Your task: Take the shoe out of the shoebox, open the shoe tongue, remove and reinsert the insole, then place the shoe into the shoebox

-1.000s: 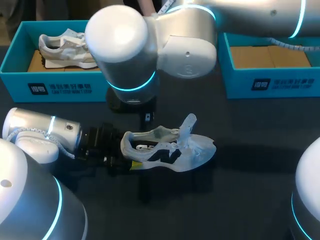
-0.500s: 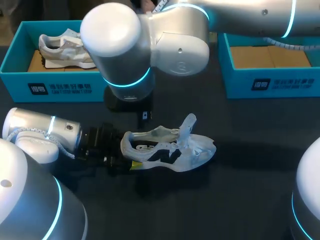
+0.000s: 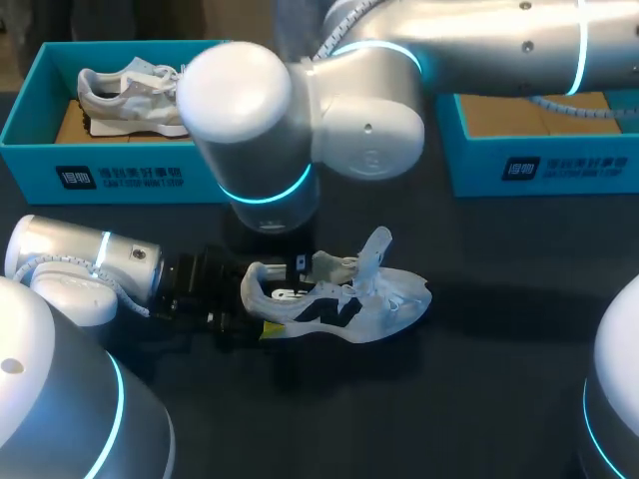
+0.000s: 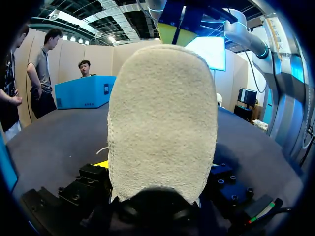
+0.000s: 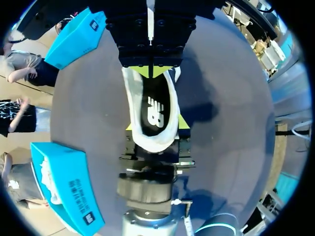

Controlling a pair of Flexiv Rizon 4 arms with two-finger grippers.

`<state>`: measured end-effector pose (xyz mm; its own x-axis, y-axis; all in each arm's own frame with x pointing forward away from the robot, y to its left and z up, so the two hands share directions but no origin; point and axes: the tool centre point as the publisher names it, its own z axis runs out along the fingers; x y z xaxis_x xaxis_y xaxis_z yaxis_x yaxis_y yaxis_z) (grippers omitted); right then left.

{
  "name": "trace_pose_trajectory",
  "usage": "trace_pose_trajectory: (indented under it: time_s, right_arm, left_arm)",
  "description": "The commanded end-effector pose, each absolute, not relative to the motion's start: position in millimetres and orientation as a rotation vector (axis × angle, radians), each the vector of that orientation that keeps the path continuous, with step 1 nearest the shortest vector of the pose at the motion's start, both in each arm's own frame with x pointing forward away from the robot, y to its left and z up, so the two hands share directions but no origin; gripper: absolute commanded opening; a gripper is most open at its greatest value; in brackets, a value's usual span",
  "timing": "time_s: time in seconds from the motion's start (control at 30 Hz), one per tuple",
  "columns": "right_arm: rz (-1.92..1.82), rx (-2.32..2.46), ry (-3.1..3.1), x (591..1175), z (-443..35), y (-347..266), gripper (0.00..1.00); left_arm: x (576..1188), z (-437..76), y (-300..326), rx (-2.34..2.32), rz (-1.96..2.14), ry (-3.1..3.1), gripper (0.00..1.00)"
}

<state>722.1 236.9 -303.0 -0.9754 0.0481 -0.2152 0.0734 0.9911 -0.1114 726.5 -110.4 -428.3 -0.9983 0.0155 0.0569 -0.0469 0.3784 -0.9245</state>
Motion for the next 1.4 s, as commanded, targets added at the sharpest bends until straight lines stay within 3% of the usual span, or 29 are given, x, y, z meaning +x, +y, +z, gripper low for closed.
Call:
trace_pose_trajectory:
  time_s: [0.03, 0.43, 0.93, 0.97, 1.0, 1.1, 1.23, 1.4]
  right_arm:
    - [-0.142, 0.062, 2.960, 730, -328, 236, 0.00]
    - [-0.137, -0.005, 3.024, 747, -361, 234, 0.00]
    - [-0.138, 0.088, 3.031, 734, -370, 222, 0.00]
    - [-0.136, 0.090, 3.027, 735, -369, 221, 0.04]
    - [-0.136, 0.090, 3.026, 737, -369, 221, 0.19]
    - [-0.134, 0.088, 3.021, 742, -369, 221, 0.29]
    - [-0.133, 0.077, 3.015, 748, -370, 223, 0.33]
    - [-0.122, 0.055, 3.024, 752, -376, 225, 0.31]
  left_arm:
    - [727, -434, -115, 0.030, 1.715, -2.563, 0.00]
    - [727, -434, -115, 0.030, 1.715, -2.563, 0.00]
    - [727, -434, -115, 0.030, 1.715, -2.563, 0.00]
    - [727, -434, -115, 0.030, 1.715, -2.563, 0.00]
    - [727, -434, -115, 0.030, 1.715, -2.563, 0.00]
    - [727, -434, -115, 0.030, 1.715, -2.563, 0.00]
    - [727, -434, -115, 0.030, 1.715, -2.563, 0.00]
    - [727, -434, -115, 0.030, 1.715, -2.563, 0.00]
